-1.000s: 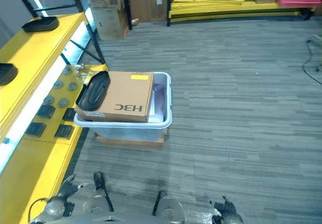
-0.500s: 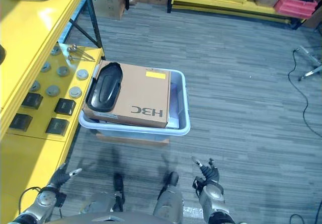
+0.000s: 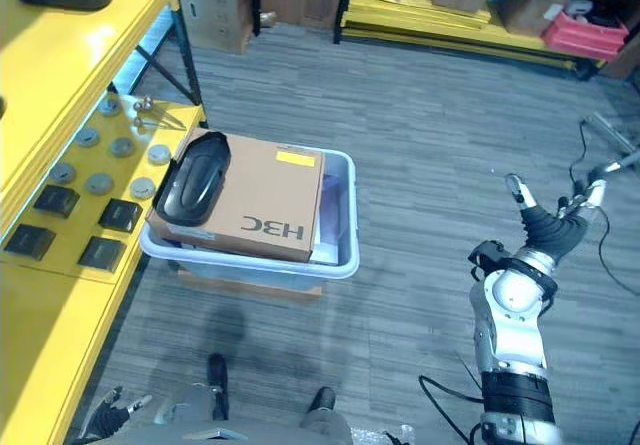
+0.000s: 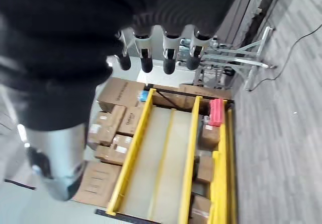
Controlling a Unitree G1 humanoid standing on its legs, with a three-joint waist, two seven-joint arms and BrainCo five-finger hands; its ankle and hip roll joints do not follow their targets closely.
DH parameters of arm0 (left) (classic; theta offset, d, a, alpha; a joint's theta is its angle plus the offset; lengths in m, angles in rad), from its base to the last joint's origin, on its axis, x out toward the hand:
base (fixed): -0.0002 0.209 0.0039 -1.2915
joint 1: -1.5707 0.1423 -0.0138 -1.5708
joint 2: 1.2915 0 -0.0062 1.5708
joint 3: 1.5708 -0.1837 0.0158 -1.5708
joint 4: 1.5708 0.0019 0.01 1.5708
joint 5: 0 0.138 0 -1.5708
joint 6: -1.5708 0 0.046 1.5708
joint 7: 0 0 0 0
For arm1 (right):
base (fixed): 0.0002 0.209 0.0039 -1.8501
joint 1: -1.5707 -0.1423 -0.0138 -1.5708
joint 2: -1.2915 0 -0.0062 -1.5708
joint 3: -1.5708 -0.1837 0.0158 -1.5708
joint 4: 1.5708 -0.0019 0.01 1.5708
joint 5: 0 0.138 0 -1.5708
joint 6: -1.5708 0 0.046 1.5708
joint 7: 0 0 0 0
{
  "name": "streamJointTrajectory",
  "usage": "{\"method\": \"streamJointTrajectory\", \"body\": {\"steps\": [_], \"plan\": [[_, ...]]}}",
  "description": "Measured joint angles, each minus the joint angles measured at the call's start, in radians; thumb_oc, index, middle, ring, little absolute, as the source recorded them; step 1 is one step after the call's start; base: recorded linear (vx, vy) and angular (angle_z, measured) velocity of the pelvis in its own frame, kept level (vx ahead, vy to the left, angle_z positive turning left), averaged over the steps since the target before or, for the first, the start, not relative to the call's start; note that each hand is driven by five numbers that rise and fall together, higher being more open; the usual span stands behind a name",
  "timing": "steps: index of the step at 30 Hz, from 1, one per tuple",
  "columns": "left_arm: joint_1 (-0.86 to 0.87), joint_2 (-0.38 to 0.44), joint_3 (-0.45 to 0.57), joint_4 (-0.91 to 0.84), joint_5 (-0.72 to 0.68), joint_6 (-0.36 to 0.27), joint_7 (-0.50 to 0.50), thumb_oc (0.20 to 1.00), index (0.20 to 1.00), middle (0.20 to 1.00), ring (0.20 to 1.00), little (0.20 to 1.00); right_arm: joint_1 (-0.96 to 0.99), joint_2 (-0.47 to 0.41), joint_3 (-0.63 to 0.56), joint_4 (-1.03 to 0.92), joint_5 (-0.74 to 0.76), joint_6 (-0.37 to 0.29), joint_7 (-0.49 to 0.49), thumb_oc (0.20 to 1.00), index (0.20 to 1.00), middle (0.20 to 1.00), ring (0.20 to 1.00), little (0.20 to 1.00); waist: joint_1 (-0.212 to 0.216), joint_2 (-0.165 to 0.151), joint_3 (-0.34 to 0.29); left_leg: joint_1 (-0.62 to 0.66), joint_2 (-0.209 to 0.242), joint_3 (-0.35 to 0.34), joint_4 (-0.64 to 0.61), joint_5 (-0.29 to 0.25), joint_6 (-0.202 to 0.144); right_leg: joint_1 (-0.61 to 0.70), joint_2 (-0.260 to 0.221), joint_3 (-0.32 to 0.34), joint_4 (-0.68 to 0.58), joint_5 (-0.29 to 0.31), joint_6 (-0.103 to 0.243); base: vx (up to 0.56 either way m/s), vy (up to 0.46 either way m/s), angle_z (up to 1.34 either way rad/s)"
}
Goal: Move parts from the plastic box to the shelf.
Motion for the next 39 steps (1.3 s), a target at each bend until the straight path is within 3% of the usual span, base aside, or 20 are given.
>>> {"method": "streamJointTrajectory", "body": {"steps": [2, 4, 5, 6, 8, 9, 10, 13, 20, 25, 39], "plan": [[-0.001, 0.001, -0.034, 0.004, 0.011, -0.007, 0.002, 1.0, 1.0, 1.0, 1.0, 1.0, -0.122, -0.005, 0.094, 0.104, 0.026, 0.057, 0.021, 1.0, 1.0, 1.0, 1.0, 1.0, 0.051, 0.008, 0.002, -0.02, -0.013, -0.015, 0.0, 0.004, 0.004, -0.016, -0.013, -0.012, 0.015, -0.003, 0.005, -0.01, 0.098, 0.34], [-0.018, 0.001, -0.088, 0.024, 0.024, -0.035, 0.003, 1.0, 1.0, 1.0, 1.0, 1.0, -0.324, -0.008, 0.219, 0.304, 0.04, 0.097, 0.032, 1.0, 1.0, 1.0, 1.0, 1.0, 0.105, 0.042, 0.019, -0.067, -0.035, -0.06, 0.004, 0.026, 0.014, -0.036, -0.031, -0.064, 0.043, -0.006, 0.009, -0.02, 0.091, 0.88], [-0.052, 0.001, -0.118, 0.035, 0.024, -0.045, 0.004, 1.0, 1.0, 1.0, 1.0, 1.0, -0.444, -0.011, 0.263, 0.428, 0.059, 0.107, 0.065, 1.0, 1.0, 1.0, 1.0, 1.0, 0.206, 0.081, 0.043, -0.114, -0.058, -0.104, 0.013, 0.053, 0.041, -0.065, -0.049, -0.106, 0.06, -0.009, 0.011, -0.09, 0.191, 1.2], [-0.046, 0.008, -0.136, 0.038, 0.023, -0.048, 0.004, 1.0, 1.0, 1.0, 1.0, 1.0, -0.508, 0.012, 0.285, 0.487, 0.066, 0.104, 0.07, 1.0, 1.0, 1.0, 1.0, 1.0, 0.255, 0.094, 0.068, -0.122, -0.085, -0.116, 0.013, 0.059, 0.05, -0.065, -0.069, -0.109, 0.078, -0.009, 0.011, -0.13, 0.248, 0.93], [-0.044, 0.001, -0.15, 0.027, 0.012, -0.065, 0.002, 1.0, 1.0, 1.0, 1.0, 1.0, -0.607, 0.05, 0.323, 0.655, 0.07, 0.065, 0.067, 1.0, 1.0, 1.0, 1.0, 1.0, 0.27, 0.107, 0.097, -0.13, -0.117, -0.137, 0.022, 0.064, 0.058, -0.062, -0.099, -0.14, 0.13, -0.033, 0.038, -0.1, 0.154, 0.48], [-0.065, 0.001, -0.184, 0.049, 0.001, -0.089, -0.001, 1.0, 1.0, 1.0, 1.0, 1.0, -0.647, 0.032, 0.362, 0.744, 0.087, 0.067, 0.056, 1.0, 1.0, 1.0, 1.0, 1.0, 0.261, 0.114, 0.094, -0.142, -0.118, -0.167, 0.027, 0.059, 0.049, -0.058, -0.109, -0.166, 0.138, -0.054, 0.033, -0.04, 0.038, 0.85], [-0.092, 0.002, -0.216, 0.06, -0.006, -0.106, -0.006, 1.0, 1.0, 1.0, 1.0, 1.0, -0.659, 0.025, 0.387, 0.762, 0.101, 0.07, 0.058, 1.0, 1.0, 1.0, 1.0, 1.0, 0.266, 0.123, 0.1, -0.164, -0.126, -0.195, 0.028, 0.055, 0.042, -0.058, -0.114, -0.195, 0.136, -0.065, 0.031, -0.04, 0.053, 0.71], [-0.098, 0.001, -0.231, 0.06, -0.025, -0.11, -0.01, 1.0, 1.0, 1.0, 1.0, 1.0, -0.671, 0.041, 0.396, 0.725, 0.108, 0.08, 0.063, 1.0, 1.0, 1.0, 1.0, 1.0, 0.326, 0.147, 0.137, -0.202, -0.138, -0.207, 0.03, 0.065, 0.045, -0.102, -0.124, -0.191, 0.169, -0.071, 0.025, -0.02, 0.072, 0.3], [-0.097, 0.002, -0.231, 0.034, -0.05, -0.114, -0.023, 1.0, 1.0, 1.0, 1.0, 1.0, -0.633, 0.037, 0.395, 0.774, 0.107, 0.116, 0.042, 1.0, 1.0, 1.0, 1.0, 1.0, 0.296, 0.147, 0.147, -0.197, -0.154, -0.219, 0.028, 0.082, 0.066, -0.092, -0.132, -0.183, 0.172, -0.076, 0.033, 0.0, 0.045, 0.06], [-0.097, 0.002, -0.235, 0.023, -0.077, -0.127, -0.033, 1.0, 1.0, 1.0, 1.0, 1.0, -0.638, 0.026, 0.395, 0.839, 0.097, 0.116, -0.009, 1.0, 1.0, 1.0, 1.0, 1.0, 0.285, 0.149, 0.147, -0.195, -0.15, -0.234, -0.004, 0.096, 0.046, -0.106, -0.128, -0.185, 0.183, -0.082, 0.04, -0.02, 0.023, 0.03], [-0.096, 0.0, -0.254, 0.023, -0.114, -0.135, -0.025, 1.0, 1.0, 1.0, 1.0, 1.0, -0.669, 0.024, 0.4, 0.842, 0.139, 0.08, -0.033, 1.0, 1.0, 1.0, 1.0, 1.0, 0.273, 0.158, 0.151, -0.204, -0.148, -0.242, -0.026, 0.116, 0.043, -0.14, -0.131, -0.165, 0.217, -0.108, 0.04, -0.01, 0.031, 0.01]]}}
